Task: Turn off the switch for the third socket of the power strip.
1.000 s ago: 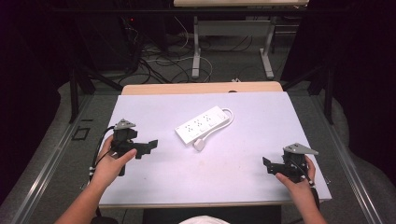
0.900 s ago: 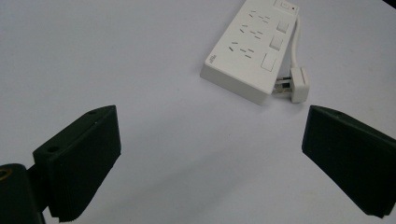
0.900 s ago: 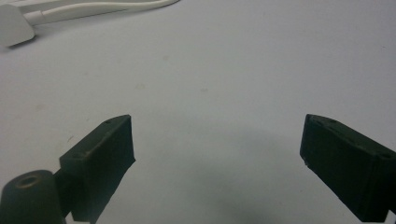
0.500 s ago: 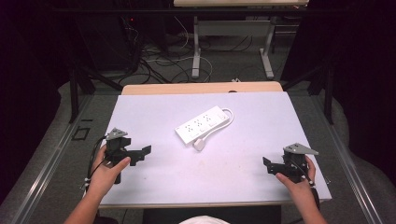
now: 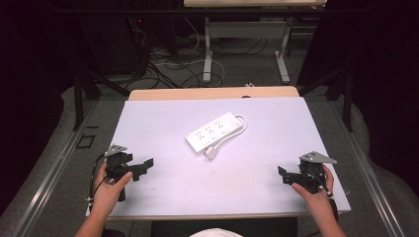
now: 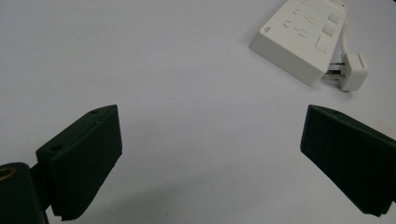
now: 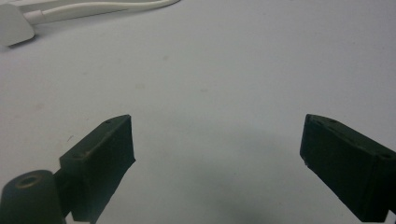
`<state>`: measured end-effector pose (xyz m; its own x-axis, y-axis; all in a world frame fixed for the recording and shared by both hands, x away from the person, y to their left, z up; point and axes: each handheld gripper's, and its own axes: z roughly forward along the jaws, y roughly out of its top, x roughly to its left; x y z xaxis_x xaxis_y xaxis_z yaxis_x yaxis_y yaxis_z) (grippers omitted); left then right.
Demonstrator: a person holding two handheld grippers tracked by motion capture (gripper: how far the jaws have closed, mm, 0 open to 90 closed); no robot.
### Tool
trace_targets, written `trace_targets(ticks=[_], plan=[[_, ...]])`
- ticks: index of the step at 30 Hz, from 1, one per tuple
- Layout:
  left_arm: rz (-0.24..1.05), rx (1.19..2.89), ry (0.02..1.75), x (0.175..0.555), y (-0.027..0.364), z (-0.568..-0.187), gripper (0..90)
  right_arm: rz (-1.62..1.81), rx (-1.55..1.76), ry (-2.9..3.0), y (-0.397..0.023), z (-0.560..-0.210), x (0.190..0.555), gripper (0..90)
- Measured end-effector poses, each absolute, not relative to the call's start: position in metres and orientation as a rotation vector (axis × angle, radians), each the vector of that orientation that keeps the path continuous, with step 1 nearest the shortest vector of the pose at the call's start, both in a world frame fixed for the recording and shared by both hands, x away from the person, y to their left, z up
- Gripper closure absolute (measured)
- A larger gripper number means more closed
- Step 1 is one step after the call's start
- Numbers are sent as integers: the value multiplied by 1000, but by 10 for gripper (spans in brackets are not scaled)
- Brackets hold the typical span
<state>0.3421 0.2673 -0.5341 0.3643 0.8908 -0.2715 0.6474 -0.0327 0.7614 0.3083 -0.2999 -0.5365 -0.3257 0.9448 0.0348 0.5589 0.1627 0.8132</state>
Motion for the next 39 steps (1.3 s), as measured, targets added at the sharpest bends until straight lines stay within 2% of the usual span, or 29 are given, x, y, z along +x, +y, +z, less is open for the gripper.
trace_targets(ticks=[17, 39], plan=[[363, 1740, 1389, 339, 275, -553, 53, 1034, 1418, 1957, -301, -537, 309, 94], [374, 1761, 1377, 335, 272, -556, 53, 1035, 1415, 1966, -301, -538, 310, 94]])
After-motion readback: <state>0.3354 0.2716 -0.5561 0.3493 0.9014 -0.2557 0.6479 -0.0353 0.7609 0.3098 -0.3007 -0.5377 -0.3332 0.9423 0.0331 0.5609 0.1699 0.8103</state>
